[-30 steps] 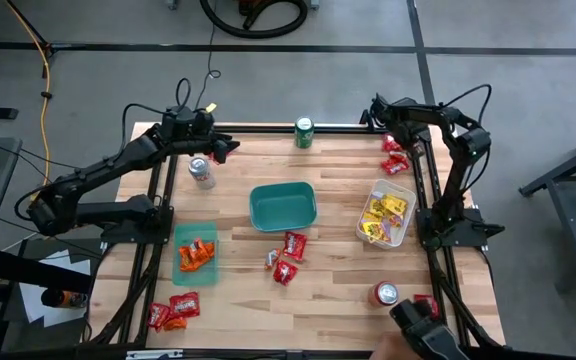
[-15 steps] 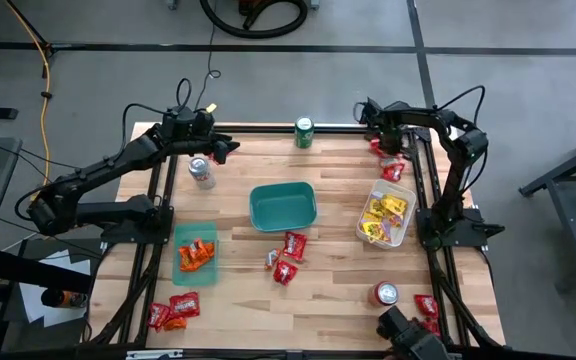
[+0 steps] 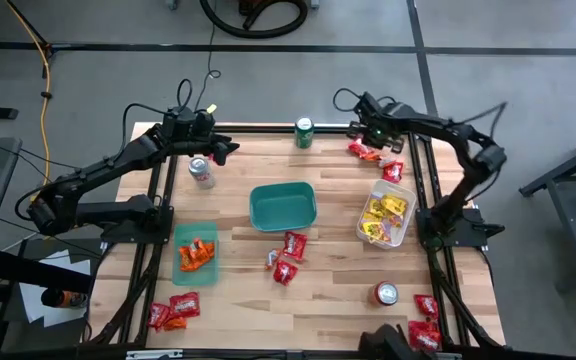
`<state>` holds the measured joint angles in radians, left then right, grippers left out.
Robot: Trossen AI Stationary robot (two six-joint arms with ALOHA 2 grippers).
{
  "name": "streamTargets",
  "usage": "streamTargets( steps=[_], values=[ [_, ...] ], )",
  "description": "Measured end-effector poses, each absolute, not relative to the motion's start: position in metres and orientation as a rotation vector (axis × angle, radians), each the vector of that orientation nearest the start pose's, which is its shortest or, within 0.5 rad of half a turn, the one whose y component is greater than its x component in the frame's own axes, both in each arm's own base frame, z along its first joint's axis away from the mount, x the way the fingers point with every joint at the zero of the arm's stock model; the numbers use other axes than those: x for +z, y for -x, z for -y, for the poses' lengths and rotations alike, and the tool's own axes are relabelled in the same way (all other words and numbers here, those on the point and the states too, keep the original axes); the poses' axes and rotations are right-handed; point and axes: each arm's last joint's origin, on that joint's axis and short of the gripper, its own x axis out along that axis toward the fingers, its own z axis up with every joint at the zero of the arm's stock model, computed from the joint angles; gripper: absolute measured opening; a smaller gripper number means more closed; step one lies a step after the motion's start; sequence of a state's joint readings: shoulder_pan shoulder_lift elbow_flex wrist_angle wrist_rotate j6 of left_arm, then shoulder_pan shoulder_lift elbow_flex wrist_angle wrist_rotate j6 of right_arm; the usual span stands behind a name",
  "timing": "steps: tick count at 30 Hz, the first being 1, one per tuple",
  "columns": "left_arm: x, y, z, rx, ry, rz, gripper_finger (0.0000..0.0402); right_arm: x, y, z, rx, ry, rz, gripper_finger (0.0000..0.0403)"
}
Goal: Sort candy
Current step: Put the orange chocolate into the light green bin
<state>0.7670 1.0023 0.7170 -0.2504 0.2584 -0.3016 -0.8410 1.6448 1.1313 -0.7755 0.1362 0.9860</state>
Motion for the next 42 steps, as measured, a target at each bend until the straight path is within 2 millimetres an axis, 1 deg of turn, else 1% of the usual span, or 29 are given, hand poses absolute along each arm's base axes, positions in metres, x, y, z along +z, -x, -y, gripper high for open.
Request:
streamTargets(
  steps=[2, 5, 7, 10, 13, 17, 20, 23, 27, 30, 32, 35, 40, 42],
  values=[
    [0.266, -0.158, -0.142, 0.567, 0.555, -0.396, 0.0213, 0.221, -0.202, 0.224, -1.324, -1.15, -0.802, 0.0],
    [0.266, -0.158, -0.142, 0.567, 0.555, -0.396, 0.0213, 0.232, -0.201, 0.213, -1.155, -1.066, -0.895, 0.0006],
    [0.266, -0.158, -0.142, 0.567, 0.555, -0.395, 0.0213, 0.234, -0.201, 0.208, -1.088, -1.007, -0.96, 0.002],
    [0.266, -0.158, -0.142, 0.568, 0.556, -0.395, 0.0213, 0.232, -0.206, 0.206, -0.983, -0.873, -1.032, 0.0061],
    [0.266, -0.158, -0.142, 0.572, 0.578, -0.389, 0.0213, 0.22, -0.214, 0.207, -0.869, -0.753, -1.124, 0.012],
    [0.266, -0.158, -0.142, 0.576, 0.591, -0.386, 0.0213, 0.196, -0.223, 0.211, -0.727, -0.605, -1.274, 0.019],
    [0.267, -0.158, -0.142, 0.585, 0.632, -0.363, 0.0213, 0.179, -0.226, 0.215, -0.636, -0.509, -1.371, 0.0221],
    [0.269, -0.159, -0.143, 0.594, 0.685, -0.321, 0.0213, 0.166, -0.227, 0.219, -0.676, -0.415, -1.459, 0.0232],
    [0.273, -0.161, -0.144, 0.6, 0.749, -0.255, 0.0213, 0.162, -0.224, 0.223, -0.765, -0.324, -1.527, 0.023],
    [0.276, -0.162, -0.144, 0.592, 0.76, -0.215, 0.0213, 0.162, -0.224, 0.224, -0.754, -0.281, -1.54, 0.0223],
    [0.279, -0.164, -0.144, 0.581, 0.76, -0.19, 0.0213, 0.162, -0.225, 0.224, -0.732, -0.259, -1.542, 0.021],
    [0.282, -0.167, -0.143, 0.567, 0.791, -0.15, 0.0213, 0.162, -0.226, 0.225, -0.725, -0.247, -1.53, 0.0174],
    [0.287, -0.173, -0.138, 0.523, 0.851, -0.084, 0.0213, 0.162, -0.223, 0.228, -0.757, -0.28, -1.522, 0.0088],
    [0.29, -0.176, -0.136, 0.501, 0.864, -0.062, 0.0213, 0.162, -0.221, 0.231, -0.775, -0.296, -1.509, 0.0063]
  ],
)
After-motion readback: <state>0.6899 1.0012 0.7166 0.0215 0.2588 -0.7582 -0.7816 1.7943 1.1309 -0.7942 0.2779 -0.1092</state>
